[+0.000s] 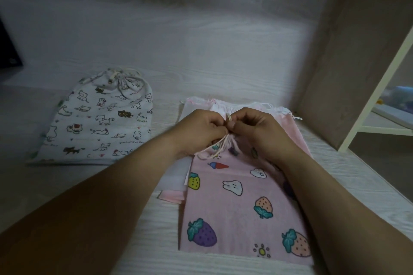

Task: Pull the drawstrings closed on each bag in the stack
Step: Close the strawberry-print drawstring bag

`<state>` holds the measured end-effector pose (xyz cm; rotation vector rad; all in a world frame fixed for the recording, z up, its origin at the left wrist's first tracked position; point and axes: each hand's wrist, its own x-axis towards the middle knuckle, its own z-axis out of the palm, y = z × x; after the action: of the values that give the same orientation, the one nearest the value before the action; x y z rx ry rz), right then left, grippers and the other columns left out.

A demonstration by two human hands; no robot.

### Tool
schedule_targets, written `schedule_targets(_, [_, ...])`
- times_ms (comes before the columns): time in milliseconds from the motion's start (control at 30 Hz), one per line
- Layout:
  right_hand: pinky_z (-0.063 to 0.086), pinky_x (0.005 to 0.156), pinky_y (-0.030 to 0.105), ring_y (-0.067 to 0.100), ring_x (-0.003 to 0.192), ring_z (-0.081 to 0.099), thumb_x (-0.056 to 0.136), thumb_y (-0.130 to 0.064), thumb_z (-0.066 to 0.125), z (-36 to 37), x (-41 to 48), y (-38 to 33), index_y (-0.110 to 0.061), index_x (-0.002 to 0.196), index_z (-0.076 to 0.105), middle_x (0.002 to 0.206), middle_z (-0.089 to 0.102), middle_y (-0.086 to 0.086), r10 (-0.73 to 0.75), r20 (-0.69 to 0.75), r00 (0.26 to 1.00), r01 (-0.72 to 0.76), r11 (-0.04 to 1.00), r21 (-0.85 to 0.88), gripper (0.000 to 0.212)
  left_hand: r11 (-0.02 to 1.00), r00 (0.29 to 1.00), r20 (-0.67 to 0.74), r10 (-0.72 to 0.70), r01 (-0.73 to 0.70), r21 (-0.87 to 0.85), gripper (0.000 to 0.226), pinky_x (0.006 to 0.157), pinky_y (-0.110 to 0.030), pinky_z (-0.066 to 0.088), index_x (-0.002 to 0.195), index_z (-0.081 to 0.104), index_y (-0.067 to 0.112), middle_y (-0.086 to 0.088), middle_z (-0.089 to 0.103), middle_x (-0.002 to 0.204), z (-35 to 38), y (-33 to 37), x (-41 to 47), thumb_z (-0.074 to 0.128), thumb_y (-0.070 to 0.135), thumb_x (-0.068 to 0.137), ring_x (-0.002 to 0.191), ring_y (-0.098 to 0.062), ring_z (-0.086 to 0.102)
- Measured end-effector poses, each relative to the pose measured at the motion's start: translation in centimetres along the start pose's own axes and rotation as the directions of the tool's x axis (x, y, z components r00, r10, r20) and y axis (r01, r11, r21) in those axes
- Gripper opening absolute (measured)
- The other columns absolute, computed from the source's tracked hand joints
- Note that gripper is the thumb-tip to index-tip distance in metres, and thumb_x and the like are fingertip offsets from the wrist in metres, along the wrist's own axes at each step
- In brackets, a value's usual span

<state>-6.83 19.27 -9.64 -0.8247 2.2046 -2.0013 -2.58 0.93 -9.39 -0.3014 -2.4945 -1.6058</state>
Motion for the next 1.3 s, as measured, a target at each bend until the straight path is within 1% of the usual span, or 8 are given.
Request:
schedule_targets(133, [0.056, 0.083, 0.027, 0.018, 0.085, 0.072, 0.092, -0.005, 0.07, -0.7, 0.1, -0.4, -0.011, 0.092, 0.074, 0.092, 0.076, 0.009, 0.067, 0.112, 0.991, -0.082, 0.988, 0.133, 0.007, 0.958, 0.985, 0.168, -0.04, 0.085, -0.273, 0.008, 0.053, -0.022, 0.042, 0.093, 0.066, 0.007, -0.003, 0.06, 0.067, -0.6, -0.1, -0.3, 0.067, 0.013, 0.098, 0.057, -0.013, 0.052])
schedule_targets(333, [0.061, 0.079, 0.035, 0.029, 0.086, 0.071, 0.091, -0.011, 0.067, -0.8, -0.4, -0.8, -0.003, 0.108, 0.067, 0.098, 0.072, 0.02, 0.176, 0.254, 0.951, -0.27, 0.873, 0.407, 0.019, 0.875, 0.973, 0.231, 0.006, 0.107, -0.472, 0.022, 0.072, -0.031, 0.042, 0.088, 0.06, 0.011, -0.012, 0.059, 0.082, -0.4, 0.0, -0.3, 0.071, 0.029, 0.089, 0.077, -0.024, 0.051])
schedule_targets(433, [0.059, 0.084, 0.038, 0.03, 0.089, 0.069, 0.094, -0.01, 0.068, -0.7, -0.5, -1.0, -0.007, 0.106, 0.067, 0.1, 0.07, 0.019, 0.2, 0.224, 0.954, -0.285, 0.835, 0.47, 0.013, 0.871, 0.979, 0.205, -0.001, 0.102, -0.48, 0.048, 0.093, -0.046, 0.036, 0.111, 0.059, 0.002, -0.018, 0.057, 0.107, -0.2, -0.1, -0.4, 0.073, 0.041, 0.087, 0.101, -0.029, 0.048])
schedule_targets(567, [0.056, 0.088, 0.042, 0.029, 0.088, 0.067, 0.096, -0.009, 0.066, -1.1, -0.1, -0.8, -0.01, 0.099, 0.066, 0.094, 0.069, 0.014, 0.217, 0.151, 0.964, -0.264, 0.829, 0.493, 0.004, 0.917, 0.987, 0.157, -0.042, 0.1, -0.386, 0.047, 0.091, -0.044, 0.037, 0.108, 0.057, -0.003, -0.014, 0.058, 0.105, -0.8, -0.7, -0.1, 0.064, 0.042, 0.095, 0.099, -0.025, 0.049])
schedule_targets(767, [0.058, 0.076, 0.035, 0.026, 0.082, 0.066, 0.099, -0.006, 0.06, -1.3, 0.1, -0.4, -0.011, 0.089, 0.065, 0.087, 0.067, 0.012, 0.228, 0.09, 0.97, -0.245, 0.896, 0.37, 0.012, 0.953, 0.985, 0.148, -0.084, 0.122, -0.277, 0.023, 0.079, -0.035, 0.045, 0.09, 0.061, 0.012, -0.011, 0.065, 0.092, -1.1, -1.2, 0.1, 0.054, 0.027, 0.106, 0.085, -0.02, 0.058])
schedule_targets(967, [0.06, 0.071, 0.033, 0.026, 0.079, 0.068, 0.101, -0.007, 0.06, -1.4, 0.0, -0.2, -0.011, 0.087, 0.066, 0.083, 0.069, 0.012, 0.263, 0.053, 0.963, -0.266, 0.915, 0.303, 0.015, 0.973, 0.979, 0.161, -0.128, 0.155, -0.17, 0.037, 0.087, -0.04, 0.044, 0.106, 0.06, -0.006, -0.016, 0.067, 0.099, -1.6, -1.4, -0.1, 0.055, 0.03, 0.106, 0.092, -0.023, 0.058])
schedule_targets(1133, [0.057, 0.101, 0.051, 0.041, 0.107, 0.073, 0.096, -0.034, 0.071, -1.7, -0.2, 0.0, 0.001, 0.11, 0.069, 0.113, 0.075, 0.024, 0.277, 0.045, 0.96, -0.281, 0.95, 0.137, 0.038, 0.966, 0.991, 0.018, -0.135, 0.136, -0.22, 0.026, 0.069, -0.029, 0.045, 0.083, 0.057, 0.016, 0.005, 0.067, 0.071, -0.9, -1.6, 0.3, 0.053, 0.026, 0.107, 0.07, -0.01, 0.059])
schedule_targets(1300, [0.06, 0.09, 0.046, 0.024, 0.082, 0.071, 0.095, -0.024, 0.072, -1.5, -0.1, 0.4, 0.004, 0.096, 0.071, 0.095, 0.078, 0.021, 0.185, -0.018, 0.983, -0.186, 0.98, -0.066, 0.028, 0.913, 0.979, 0.125, -0.159, 0.194, -0.359, 0.046, 0.092, -0.037, 0.056, 0.106, 0.069, 0.01, -0.008, 0.078, 0.102, -0.9, -0.7, 0.0, 0.05, 0.052, 0.103, 0.099, -0.025, 0.074])
